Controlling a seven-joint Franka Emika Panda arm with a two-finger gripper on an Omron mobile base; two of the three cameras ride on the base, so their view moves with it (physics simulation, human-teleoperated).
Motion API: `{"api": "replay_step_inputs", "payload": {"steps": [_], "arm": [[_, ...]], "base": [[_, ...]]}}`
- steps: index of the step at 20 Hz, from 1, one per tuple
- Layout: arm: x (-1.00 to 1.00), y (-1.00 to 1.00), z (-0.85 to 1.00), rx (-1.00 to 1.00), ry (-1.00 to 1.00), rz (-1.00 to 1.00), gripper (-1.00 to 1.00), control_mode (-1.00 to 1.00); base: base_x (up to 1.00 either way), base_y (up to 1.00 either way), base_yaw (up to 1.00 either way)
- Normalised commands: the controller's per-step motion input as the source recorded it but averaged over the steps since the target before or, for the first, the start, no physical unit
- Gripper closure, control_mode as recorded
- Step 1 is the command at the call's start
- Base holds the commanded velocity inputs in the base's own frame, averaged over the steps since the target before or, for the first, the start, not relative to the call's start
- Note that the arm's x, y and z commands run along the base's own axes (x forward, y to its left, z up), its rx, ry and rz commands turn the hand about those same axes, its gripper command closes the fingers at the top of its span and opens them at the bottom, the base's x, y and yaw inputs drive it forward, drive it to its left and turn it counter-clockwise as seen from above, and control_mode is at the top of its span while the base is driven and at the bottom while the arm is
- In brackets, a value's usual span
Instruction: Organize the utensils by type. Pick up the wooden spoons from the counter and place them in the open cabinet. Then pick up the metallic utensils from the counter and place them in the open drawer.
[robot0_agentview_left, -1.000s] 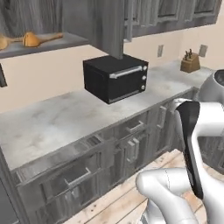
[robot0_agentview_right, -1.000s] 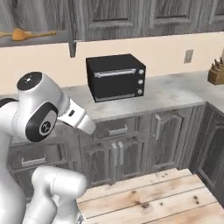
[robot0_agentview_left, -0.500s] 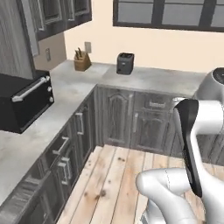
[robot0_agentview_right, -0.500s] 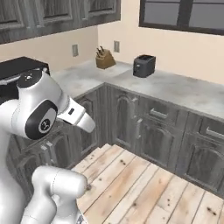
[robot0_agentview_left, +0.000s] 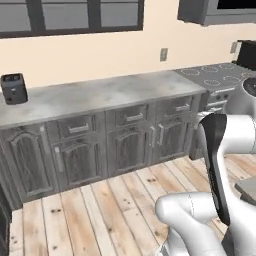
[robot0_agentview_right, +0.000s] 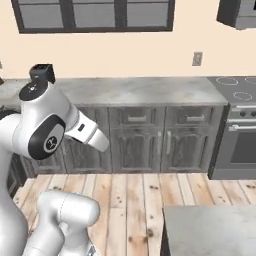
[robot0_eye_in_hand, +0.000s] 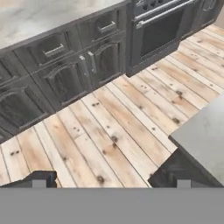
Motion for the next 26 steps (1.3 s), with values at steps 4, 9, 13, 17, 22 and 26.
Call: {"api": "replay_step_inputs", "payload": {"steps": [4, 9, 13, 17, 22, 26], "arm": [[0.00, 0.00, 0.00, 0.00, 0.00, 0.00, -1.00, 1.00], [0.00, 0.00, 0.00, 0.00, 0.00, 0.00, -1.00, 1.00], [0.00, 0.00, 0.00, 0.00, 0.00, 0.00, -1.00, 1.00], [0.00, 0.00, 0.00, 0.00, 0.00, 0.00, -1.00, 1.00], [0.00, 0.00, 0.00, 0.00, 0.00, 0.00, -1.00, 1.00], [0.00, 0.00, 0.00, 0.00, 0.00, 0.00, -1.00, 1.00]], "base": [[0.49, 0.18, -0.78], [0.83, 0.56, -0.40], [0.91, 0.66, -0.22], [0.91, 0.58, -0.29], [0.83, 0.34, -0.44], [0.66, 0.16, -0.66]]}}
